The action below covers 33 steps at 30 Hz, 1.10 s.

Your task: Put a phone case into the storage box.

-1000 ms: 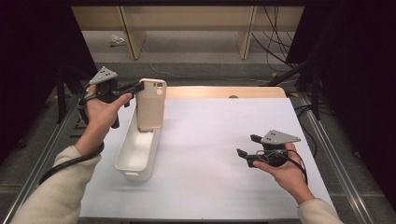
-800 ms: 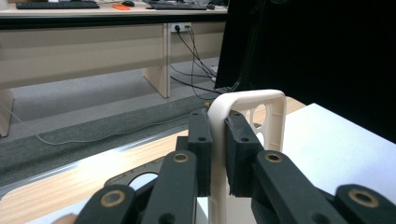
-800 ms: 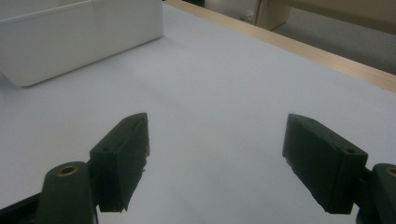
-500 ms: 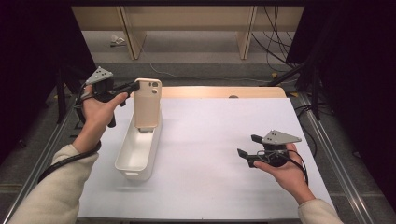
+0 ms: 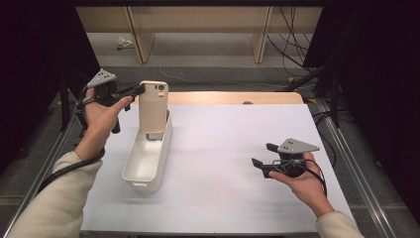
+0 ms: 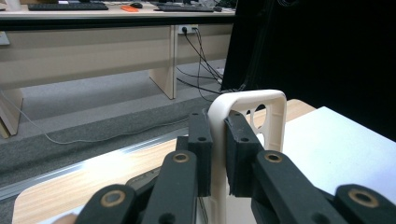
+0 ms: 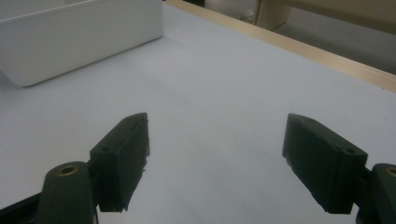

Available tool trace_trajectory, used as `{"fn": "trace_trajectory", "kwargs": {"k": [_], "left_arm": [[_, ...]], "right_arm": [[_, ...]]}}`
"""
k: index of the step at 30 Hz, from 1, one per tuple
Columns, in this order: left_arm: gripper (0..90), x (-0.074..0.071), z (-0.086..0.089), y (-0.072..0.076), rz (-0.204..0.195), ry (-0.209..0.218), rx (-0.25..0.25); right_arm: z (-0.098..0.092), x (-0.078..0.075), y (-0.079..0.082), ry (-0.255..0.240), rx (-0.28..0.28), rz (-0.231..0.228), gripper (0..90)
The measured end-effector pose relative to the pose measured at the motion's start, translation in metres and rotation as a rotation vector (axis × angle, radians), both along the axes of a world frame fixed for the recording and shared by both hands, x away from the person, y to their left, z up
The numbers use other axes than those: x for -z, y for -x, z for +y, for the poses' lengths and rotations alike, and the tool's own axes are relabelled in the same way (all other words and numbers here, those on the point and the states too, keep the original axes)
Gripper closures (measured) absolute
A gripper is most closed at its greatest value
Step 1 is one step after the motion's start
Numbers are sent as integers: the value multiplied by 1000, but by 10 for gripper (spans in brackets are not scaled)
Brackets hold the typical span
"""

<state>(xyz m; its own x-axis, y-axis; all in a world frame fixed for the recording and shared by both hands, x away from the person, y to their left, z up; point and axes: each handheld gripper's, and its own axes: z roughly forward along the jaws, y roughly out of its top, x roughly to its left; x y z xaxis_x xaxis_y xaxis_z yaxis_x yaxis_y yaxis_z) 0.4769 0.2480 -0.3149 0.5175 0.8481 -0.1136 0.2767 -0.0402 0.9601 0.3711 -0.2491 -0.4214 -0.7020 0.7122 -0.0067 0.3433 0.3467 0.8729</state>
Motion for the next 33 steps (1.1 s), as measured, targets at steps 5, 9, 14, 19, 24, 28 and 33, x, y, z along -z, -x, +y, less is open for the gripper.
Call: {"fn": "trace_trajectory", "kwargs": {"k": [5,9,14,19,24,28,33], "left_arm": [[819,1,2,-1,-1,-1,-3],[819,1,3,-2,-2,-2,-7],[819,1,5,-4,-3,-7,-10],[819,3,6,-6,-3,-16,-13],[819,4,7,-8,-5,-24,-15],[819,6,8,-10,-6,-28,-16],[819,11,9,-12,-2,-34,-15]], "right_arm": [[0,0,0,-1,1,-1,239],[0,0,0,-1,0,-1,239],[0,0,0,-1,0,-1,239],[0,0,0,-3,1,-1,239],[0,0,0,-2,0,1,239],[0,0,0,-2,0,4,238],[0,0,0,-3,-1,2,239]]}}
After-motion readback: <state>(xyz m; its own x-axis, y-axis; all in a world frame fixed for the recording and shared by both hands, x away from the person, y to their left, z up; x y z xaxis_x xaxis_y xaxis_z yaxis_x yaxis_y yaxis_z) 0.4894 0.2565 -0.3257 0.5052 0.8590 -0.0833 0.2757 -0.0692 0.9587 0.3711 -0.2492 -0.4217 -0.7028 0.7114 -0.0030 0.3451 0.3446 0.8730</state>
